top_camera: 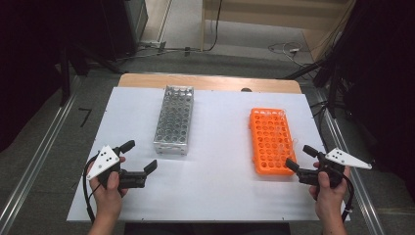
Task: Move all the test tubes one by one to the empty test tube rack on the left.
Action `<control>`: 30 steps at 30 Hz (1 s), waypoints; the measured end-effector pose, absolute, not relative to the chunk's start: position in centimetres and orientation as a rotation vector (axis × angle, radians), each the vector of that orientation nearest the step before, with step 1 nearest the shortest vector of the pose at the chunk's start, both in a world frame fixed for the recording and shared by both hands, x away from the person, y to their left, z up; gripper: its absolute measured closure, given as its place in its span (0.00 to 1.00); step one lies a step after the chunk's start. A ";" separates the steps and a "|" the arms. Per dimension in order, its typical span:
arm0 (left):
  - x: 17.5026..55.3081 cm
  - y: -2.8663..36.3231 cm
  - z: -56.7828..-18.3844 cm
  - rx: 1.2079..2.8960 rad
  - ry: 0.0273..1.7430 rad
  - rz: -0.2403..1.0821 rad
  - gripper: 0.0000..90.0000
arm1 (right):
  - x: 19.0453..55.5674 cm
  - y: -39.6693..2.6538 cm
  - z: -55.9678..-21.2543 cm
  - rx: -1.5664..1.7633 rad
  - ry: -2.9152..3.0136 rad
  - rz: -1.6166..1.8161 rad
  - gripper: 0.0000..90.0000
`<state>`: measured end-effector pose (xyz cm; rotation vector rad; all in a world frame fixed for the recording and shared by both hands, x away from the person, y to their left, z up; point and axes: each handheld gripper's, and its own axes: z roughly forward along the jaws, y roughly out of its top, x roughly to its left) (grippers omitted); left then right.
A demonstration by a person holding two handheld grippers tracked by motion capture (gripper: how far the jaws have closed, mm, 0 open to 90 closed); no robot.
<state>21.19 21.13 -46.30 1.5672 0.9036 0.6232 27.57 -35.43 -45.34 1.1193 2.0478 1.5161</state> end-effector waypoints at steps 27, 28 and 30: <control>21.1 19.6 -46.4 1.626 0.874 0.587 0.02 | 29.6 -31.8 -46.9 1.219 2.192 1.305 0.65; 21.1 19.6 -46.4 1.627 0.875 0.586 0.02 | 29.6 -31.8 -47.0 1.224 2.194 1.290 0.66; 21.1 19.5 -46.5 1.631 0.874 0.585 0.02 | 29.8 -31.7 -47.2 1.233 2.193 1.264 0.68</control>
